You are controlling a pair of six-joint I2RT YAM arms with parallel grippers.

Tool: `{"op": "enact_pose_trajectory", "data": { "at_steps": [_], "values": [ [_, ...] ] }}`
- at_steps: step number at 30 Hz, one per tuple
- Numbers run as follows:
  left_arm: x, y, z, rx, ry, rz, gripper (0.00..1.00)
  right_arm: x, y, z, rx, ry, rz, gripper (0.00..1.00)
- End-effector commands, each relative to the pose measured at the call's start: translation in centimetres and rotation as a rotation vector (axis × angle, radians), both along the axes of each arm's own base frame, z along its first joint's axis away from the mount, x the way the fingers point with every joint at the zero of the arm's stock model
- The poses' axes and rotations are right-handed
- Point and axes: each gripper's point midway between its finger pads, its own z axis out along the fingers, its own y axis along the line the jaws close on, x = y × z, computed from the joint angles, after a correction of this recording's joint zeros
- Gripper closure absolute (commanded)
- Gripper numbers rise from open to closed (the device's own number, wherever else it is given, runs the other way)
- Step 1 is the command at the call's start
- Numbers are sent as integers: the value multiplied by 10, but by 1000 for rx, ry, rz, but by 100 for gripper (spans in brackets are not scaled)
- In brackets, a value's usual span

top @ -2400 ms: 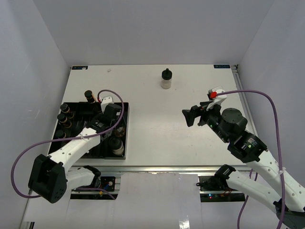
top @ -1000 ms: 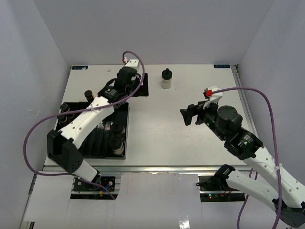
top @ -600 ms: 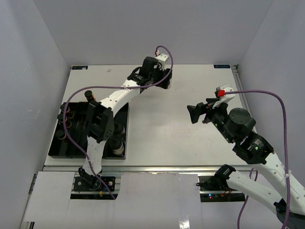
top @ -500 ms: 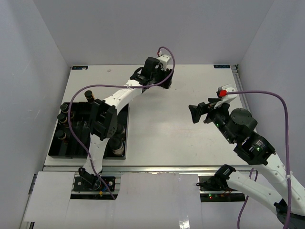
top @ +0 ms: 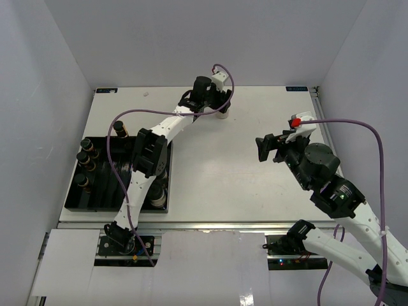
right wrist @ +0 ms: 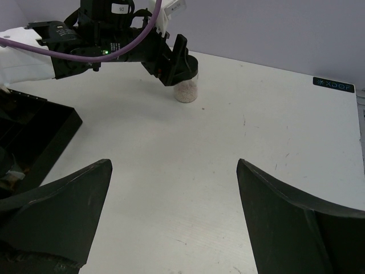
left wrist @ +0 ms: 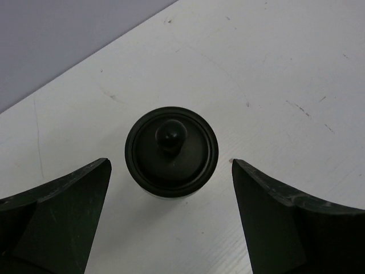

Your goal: Organize the condiment bottles

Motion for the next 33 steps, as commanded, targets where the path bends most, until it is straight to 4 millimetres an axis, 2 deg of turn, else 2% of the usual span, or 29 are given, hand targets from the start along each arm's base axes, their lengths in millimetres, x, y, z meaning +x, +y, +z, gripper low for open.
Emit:
{"op": "enact_pose_trajectory", "data": {
  "at_steps": [1, 7, 12, 17, 18, 22, 25, 31, 33],
  "values": [
    [10, -10, 35, -56, -101, -49, 2, 5, -2, 15, 18, -48, -24, 4],
    [14, -15, 26, -70, -111, -65, 3, 8, -7, 15, 5, -59, -54, 4],
    [20, -21, 27, -90, -140, -81, 10, 10, -12, 14, -4, -64, -81, 4],
    [21, -21, 19, -104, -134, -68, 12, 10, -16, 13, -4, -70, -98, 4],
    [21, -21, 20, -106, -143, -69, 17, 10, -16, 12, -6, -70, -102, 4],
    [17, -15, 20, -101, -165, -55, 51, 12, -16, 7, -14, -69, -106, 4],
    [14, -8, 28, -109, -191, -25, 71, 13, -14, 4, -20, -64, -105, 4],
    [5, 8, 71, -125, -233, 60, 100, 12, -14, 4, -15, -64, -99, 4],
    [1, 17, 92, -130, -256, 105, 100, 11, -12, 6, -7, -67, -88, 4]
  ]
}}
